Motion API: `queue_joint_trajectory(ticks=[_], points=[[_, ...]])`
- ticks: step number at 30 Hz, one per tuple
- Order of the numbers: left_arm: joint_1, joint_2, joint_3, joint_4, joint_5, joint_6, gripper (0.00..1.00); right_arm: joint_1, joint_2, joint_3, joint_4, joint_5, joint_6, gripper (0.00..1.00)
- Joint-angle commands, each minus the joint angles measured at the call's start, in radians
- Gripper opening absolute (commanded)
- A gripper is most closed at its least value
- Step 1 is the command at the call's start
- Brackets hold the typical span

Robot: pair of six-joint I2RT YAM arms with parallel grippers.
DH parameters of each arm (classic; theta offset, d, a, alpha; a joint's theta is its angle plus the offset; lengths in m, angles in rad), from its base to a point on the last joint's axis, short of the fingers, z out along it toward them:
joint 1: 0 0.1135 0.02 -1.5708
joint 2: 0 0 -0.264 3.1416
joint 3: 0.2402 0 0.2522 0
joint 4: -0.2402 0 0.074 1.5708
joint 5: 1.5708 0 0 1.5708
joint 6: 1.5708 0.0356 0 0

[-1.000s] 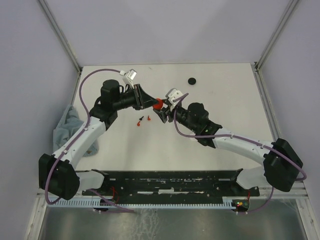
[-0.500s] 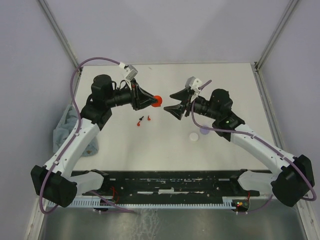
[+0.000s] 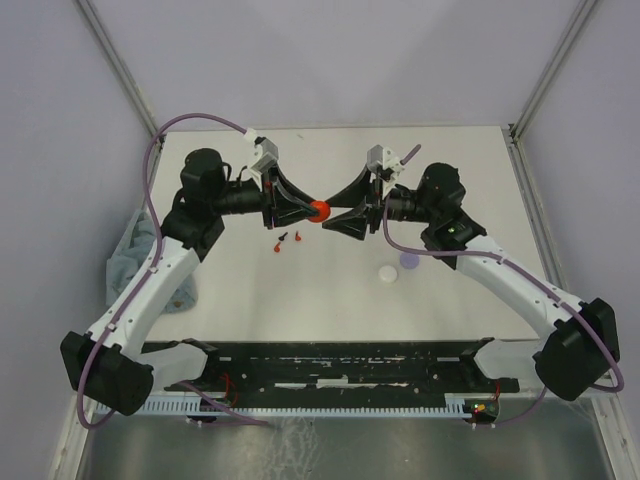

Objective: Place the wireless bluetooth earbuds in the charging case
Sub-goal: Pick up the charging case at the center of the board.

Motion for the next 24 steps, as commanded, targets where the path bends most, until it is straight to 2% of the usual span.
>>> queue_joint_trajectory(ticks=[1,24], points=[[-0.009,-0.028,0.038,0.096,0.053,0.022,0.03,-0.003,0.022,0.048,0.079,-0.089,0.052,0.58],[-0.037,-0.042,0.023,0.169,0.055,-0.038,0.03,-0.002,0.059,0.042,0.192,-0.109,0.152,0.30]])
